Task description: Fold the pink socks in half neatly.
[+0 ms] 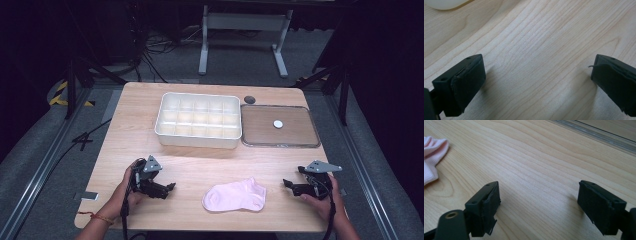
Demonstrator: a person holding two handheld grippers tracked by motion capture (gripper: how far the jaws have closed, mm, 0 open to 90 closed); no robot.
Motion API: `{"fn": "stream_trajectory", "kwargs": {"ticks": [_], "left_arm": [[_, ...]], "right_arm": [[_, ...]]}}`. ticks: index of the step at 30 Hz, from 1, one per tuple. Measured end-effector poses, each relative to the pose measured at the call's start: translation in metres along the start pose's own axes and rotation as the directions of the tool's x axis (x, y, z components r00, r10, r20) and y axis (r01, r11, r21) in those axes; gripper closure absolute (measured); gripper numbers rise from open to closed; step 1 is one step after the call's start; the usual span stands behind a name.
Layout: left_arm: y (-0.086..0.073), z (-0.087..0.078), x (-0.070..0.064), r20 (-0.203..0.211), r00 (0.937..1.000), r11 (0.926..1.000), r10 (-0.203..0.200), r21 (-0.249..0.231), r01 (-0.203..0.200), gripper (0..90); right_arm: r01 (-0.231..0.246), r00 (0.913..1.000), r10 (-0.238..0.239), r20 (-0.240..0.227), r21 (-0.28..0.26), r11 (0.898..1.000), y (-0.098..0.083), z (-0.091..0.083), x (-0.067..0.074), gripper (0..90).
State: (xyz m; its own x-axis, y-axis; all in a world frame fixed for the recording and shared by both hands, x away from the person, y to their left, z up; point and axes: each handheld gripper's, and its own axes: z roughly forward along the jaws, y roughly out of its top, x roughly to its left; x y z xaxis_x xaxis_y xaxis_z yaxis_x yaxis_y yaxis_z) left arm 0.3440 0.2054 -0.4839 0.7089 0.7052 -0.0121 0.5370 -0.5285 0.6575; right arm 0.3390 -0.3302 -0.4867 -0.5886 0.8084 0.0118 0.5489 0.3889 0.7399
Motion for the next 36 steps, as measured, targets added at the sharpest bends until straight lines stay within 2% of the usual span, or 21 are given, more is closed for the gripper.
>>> {"fn": "stream_trajectory", "kwargs": {"ticks": [4,15,19,22,27,31,36], "left_arm": [[0.0,0.0,0.001,0.008,0.9998,0.9998,0.018,-0.001,-0.018,0.0],[-0.002,-0.001,0.001,0.02,0.9995,0.9997,0.024,-0.006,-0.024,0.1],[-0.002,-0.001,0.001,0.02,0.9995,0.9997,0.023,-0.006,-0.023,0.1],[-0.002,-0.001,0.001,0.022,0.9995,0.9998,0.021,-0.008,-0.021,0.2],[-0.002,-0.002,0.001,0.02,0.9993,0.9995,0.031,-0.012,-0.03,1.2],[-0.003,-0.002,0.0,0.031,0.9989,0.9992,0.035,-0.018,-0.034,3.9],[-0.003,-0.002,0.0,0.032,0.9989,0.9992,0.035,-0.019,-0.034,3.9]], "right_arm": [[-0.001,1.0,0.001,0.0,-0.001,1.0,0.0,0.0,0.0,18.6],[-0.006,0.9999,0.006,0.008,0.001,1.0,0.0,-0.001,0.0,18.7],[0.004,1.0,-0.004,-0.001,0.0,1.0,0.0,-0.002,0.0,24.9],[0.0,0.9996,-0.001,-0.029,-0.033,0.999,0.001,-0.007,0.003,27.5],[0.023,0.994,-0.035,-0.104,-0.112,0.993,0.011,-0.018,0.015,35.7],[0.072,0.9854,-0.091,-0.144,-0.132,0.989,0.019,-0.02,0.032,47.8],[0.109,0.9718,-0.139,-0.191,-0.157,0.981,0.03,-0.02,0.05,54.9]]}}
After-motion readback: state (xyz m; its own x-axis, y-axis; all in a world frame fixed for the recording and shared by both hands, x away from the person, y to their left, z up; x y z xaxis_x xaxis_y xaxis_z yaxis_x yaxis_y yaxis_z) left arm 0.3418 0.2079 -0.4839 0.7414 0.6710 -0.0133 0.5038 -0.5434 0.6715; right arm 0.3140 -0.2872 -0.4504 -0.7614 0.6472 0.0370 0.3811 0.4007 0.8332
